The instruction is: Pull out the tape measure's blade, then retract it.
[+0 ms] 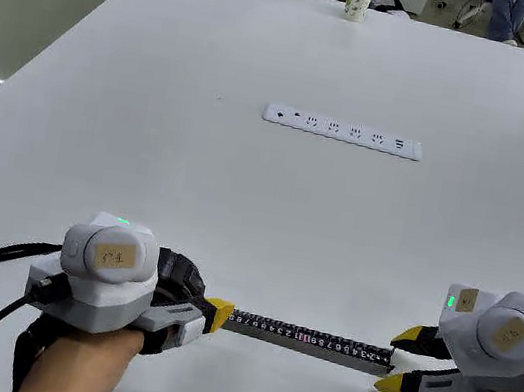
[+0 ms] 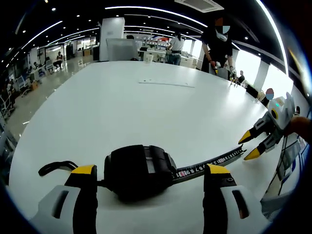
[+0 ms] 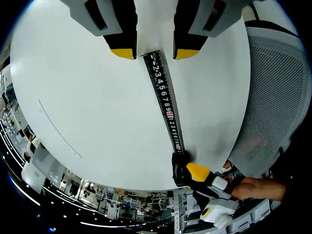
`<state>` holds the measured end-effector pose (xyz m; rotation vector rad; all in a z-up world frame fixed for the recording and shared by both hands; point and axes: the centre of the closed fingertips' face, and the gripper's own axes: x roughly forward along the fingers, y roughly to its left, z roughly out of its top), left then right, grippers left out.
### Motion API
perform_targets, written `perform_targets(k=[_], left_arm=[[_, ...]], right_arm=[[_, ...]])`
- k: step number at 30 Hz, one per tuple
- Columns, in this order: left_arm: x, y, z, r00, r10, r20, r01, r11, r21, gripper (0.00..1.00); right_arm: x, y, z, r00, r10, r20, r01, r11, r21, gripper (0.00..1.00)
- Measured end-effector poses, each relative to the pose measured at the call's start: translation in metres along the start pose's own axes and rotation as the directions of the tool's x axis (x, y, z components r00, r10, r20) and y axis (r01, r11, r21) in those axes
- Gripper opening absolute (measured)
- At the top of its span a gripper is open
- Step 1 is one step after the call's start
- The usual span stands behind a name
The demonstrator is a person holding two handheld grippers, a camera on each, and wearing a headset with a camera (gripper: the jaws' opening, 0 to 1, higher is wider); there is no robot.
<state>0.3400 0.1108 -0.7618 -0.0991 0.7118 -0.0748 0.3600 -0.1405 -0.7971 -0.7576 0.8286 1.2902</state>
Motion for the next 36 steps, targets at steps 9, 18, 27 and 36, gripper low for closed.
perform_targets(k=[9,18,27,36], left_arm=[[0.0043,0.0041,-0.0032,0.9999,0.014,-0.008,-0.014,1.000,-0.012,0.80],[0.0057,0.0064,-0.0035,0.9999,0.012,0.005,-0.012,1.000,-0.026,0.75],[0.0092,0.0054,-0.0030,0.9999,0.011,0.007,-0.011,1.000,-0.026,0.71],[0.0094,0.0068,-0.0030,0.9999,0.013,0.005,-0.013,1.000,-0.028,0.70]], right_arm=[[0.0016,-0.0042,-0.0025,0.9998,0.020,-0.002,-0.020,0.999,-0.038,0.15],[0.0048,-0.0026,-0.0040,0.9994,0.027,0.020,-0.026,0.999,-0.026,0.14],[0.0058,-0.0026,-0.0041,0.9993,0.017,0.033,-0.016,1.000,-0.017,0.13],[0.0074,-0.0035,-0.0005,0.9985,0.032,0.044,-0.032,0.999,-0.003,0.13]])
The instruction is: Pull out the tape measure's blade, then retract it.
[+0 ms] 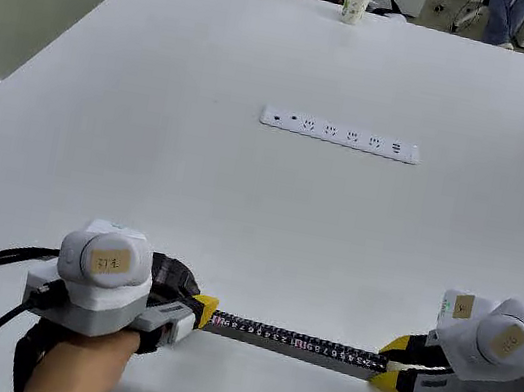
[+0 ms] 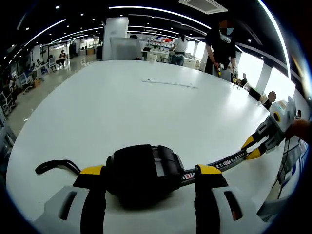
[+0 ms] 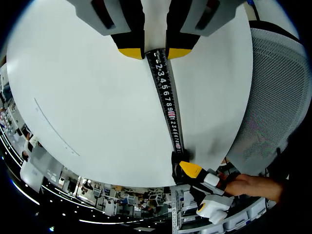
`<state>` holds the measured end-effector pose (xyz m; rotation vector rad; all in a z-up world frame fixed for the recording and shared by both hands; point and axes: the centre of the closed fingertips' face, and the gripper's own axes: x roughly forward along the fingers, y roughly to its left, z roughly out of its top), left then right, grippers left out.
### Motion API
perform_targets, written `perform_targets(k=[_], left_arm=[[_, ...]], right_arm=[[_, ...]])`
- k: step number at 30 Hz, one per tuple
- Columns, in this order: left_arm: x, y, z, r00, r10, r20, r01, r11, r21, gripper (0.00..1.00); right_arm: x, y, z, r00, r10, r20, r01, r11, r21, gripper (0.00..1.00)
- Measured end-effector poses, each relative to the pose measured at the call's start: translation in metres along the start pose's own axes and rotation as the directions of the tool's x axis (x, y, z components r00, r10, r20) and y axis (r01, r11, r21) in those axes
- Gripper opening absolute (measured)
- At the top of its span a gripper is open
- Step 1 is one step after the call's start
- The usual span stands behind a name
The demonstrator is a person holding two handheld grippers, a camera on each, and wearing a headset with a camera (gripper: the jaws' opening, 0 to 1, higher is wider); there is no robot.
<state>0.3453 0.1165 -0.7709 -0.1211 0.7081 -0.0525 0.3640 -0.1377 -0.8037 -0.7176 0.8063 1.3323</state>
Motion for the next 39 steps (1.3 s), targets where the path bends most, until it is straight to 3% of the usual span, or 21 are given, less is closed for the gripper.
perform_targets(k=[14,24,39], left_arm=[[0.0040,0.0035,-0.0002,0.9998,0.016,-0.007,-0.017,1.000,-0.001,0.68],[0.0069,0.0076,-0.0005,0.9989,0.044,-0.015,-0.044,0.999,-0.014,0.64],[0.0080,0.0089,-0.0015,0.9983,0.048,-0.034,-0.048,0.999,0.000,0.62]], right_arm=[[-0.0003,0.0002,-0.0002,0.9994,-0.021,0.027,0.021,1.000,0.023,0.11],[-0.0004,0.0012,-0.0004,0.9995,-0.020,0.023,0.020,1.000,0.001,0.10],[-0.0001,0.0021,-0.0010,0.9997,-0.010,0.020,0.011,1.000,-0.016,0.08]])
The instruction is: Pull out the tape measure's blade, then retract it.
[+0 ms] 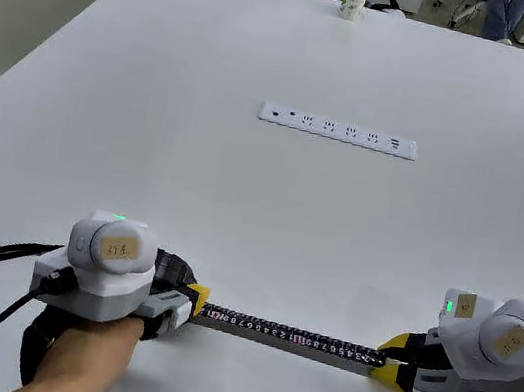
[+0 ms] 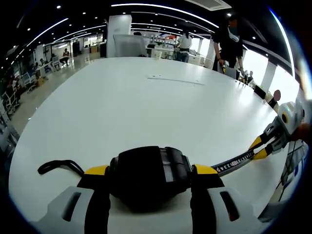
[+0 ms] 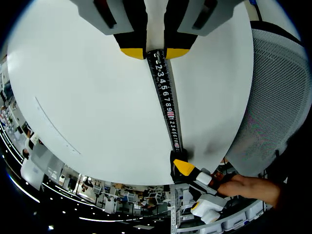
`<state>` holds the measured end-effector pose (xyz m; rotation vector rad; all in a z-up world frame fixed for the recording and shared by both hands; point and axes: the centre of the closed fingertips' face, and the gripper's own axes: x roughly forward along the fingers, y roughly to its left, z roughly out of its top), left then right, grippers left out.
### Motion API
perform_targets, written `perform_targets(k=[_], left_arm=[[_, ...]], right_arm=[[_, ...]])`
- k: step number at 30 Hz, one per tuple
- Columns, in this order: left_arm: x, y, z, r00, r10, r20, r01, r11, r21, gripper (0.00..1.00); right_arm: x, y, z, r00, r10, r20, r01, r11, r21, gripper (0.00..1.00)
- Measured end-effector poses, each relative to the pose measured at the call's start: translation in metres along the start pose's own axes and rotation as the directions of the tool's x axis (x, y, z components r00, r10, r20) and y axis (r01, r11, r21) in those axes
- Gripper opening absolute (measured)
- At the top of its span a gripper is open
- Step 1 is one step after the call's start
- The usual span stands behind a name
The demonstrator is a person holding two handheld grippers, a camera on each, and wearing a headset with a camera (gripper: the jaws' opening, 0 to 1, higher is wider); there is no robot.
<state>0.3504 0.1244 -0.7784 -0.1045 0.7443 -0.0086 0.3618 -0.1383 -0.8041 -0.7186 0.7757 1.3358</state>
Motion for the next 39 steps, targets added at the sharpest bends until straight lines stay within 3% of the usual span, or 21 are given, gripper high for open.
perform_targets(k=[14,39], left_arm=[[-0.0006,0.0007,-0.0013,0.9998,0.008,-0.016,-0.008,1.000,0.022,0.59],[-0.0019,0.0006,-0.0006,1.0000,-0.002,-0.002,0.002,1.000,0.020,0.58]], right_arm=[[0.0003,-0.0004,-0.0007,1.0000,0.002,-0.001,-0.002,1.000,0.003,0.08],[-0.0004,0.0009,-0.0005,0.9999,0.003,-0.015,-0.003,1.000,0.001,0.08]])
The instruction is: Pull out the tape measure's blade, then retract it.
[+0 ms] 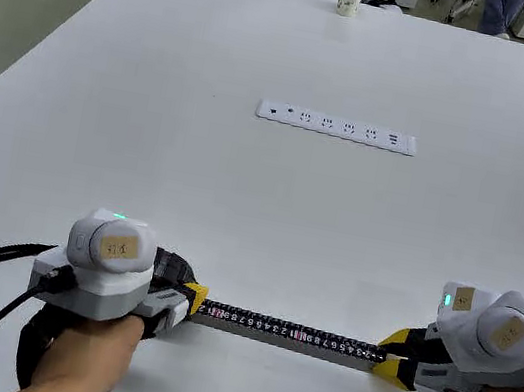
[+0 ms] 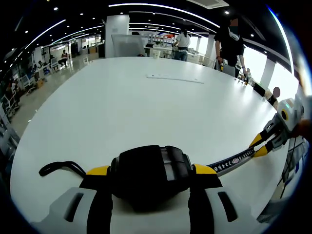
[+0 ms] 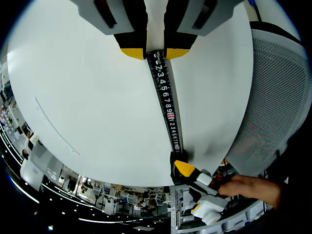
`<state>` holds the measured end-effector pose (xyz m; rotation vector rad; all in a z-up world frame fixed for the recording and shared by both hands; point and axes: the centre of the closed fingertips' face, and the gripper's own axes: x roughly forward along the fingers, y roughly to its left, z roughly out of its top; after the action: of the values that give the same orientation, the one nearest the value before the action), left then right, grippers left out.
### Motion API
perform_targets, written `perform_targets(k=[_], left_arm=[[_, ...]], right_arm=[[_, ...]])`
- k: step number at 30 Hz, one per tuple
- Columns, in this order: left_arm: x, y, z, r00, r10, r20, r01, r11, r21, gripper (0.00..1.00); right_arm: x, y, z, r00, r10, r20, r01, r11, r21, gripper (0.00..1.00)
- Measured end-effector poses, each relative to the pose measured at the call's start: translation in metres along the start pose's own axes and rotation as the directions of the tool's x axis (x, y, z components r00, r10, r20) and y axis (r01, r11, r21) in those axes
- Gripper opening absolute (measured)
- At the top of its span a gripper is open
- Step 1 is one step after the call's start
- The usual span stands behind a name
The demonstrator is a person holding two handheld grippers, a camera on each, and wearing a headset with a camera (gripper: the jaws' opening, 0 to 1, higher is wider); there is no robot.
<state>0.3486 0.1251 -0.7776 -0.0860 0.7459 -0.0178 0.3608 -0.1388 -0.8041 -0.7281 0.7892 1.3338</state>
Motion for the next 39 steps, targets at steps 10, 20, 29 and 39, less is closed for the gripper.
perform_targets(k=[10,20,29,39], left_arm=[[0.000,0.000,0.000,1.0000,-0.006,0.001,0.006,1.000,-0.004,0.58],[0.000,0.001,0.000,0.9999,-0.012,0.003,0.012,1.000,-0.012,0.58],[-0.001,0.000,-0.001,0.9998,-0.017,0.004,0.017,1.000,-0.020,0.58],[-0.001,0.000,-0.001,0.9997,-0.022,0.004,0.022,0.999,-0.024,0.58]], right_arm=[[0.000,0.000,0.000,1.0000,0.000,-0.007,0.000,1.000,-0.002,0.08],[0.002,0.000,0.002,0.9999,0.003,-0.011,-0.003,1.000,-0.005,0.08],[0.006,0.001,0.009,0.9999,0.010,-0.006,-0.010,1.000,-0.007,0.09],[0.010,0.004,0.016,0.9999,0.016,0.000,-0.016,1.000,-0.010,0.09]])
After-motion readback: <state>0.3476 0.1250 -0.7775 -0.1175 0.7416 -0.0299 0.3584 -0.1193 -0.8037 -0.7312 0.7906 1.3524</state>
